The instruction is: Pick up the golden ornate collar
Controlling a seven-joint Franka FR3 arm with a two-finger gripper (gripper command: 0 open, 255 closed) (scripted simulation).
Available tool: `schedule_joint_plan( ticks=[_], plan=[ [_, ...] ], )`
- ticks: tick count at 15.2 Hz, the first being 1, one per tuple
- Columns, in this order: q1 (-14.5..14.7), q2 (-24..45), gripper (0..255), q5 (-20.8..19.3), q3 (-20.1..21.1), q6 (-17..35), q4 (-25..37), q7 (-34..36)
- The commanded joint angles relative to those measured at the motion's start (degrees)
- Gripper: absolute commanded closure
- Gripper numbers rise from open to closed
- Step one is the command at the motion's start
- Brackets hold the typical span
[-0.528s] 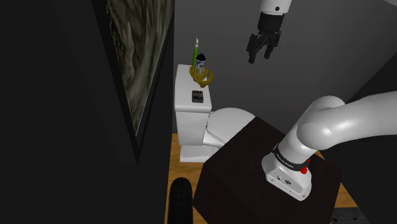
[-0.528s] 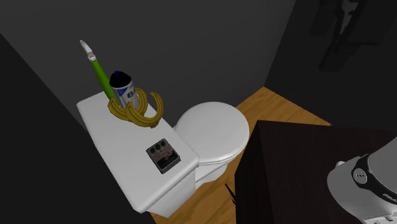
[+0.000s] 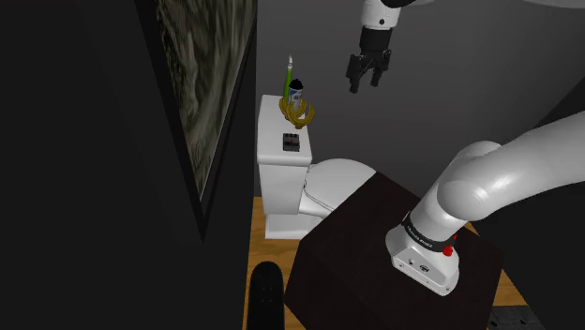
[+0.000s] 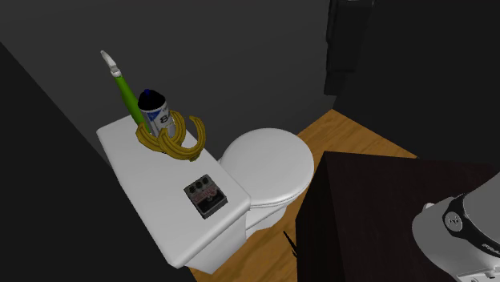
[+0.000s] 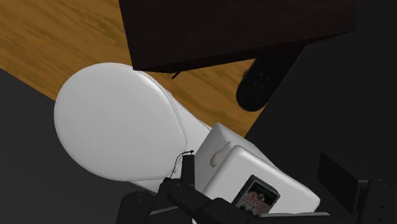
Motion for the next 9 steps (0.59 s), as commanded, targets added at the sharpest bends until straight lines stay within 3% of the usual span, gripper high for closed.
schedule_joint_plan(
  ticks=[1,9],
  plan=[
    [-0.16,4.27,0,-0.37,-1.35,2.28,1.6,-1.82],
    [-0.55,22.7,0,0.89,-5.06,8.42,12.16,-8.48]
  ],
)
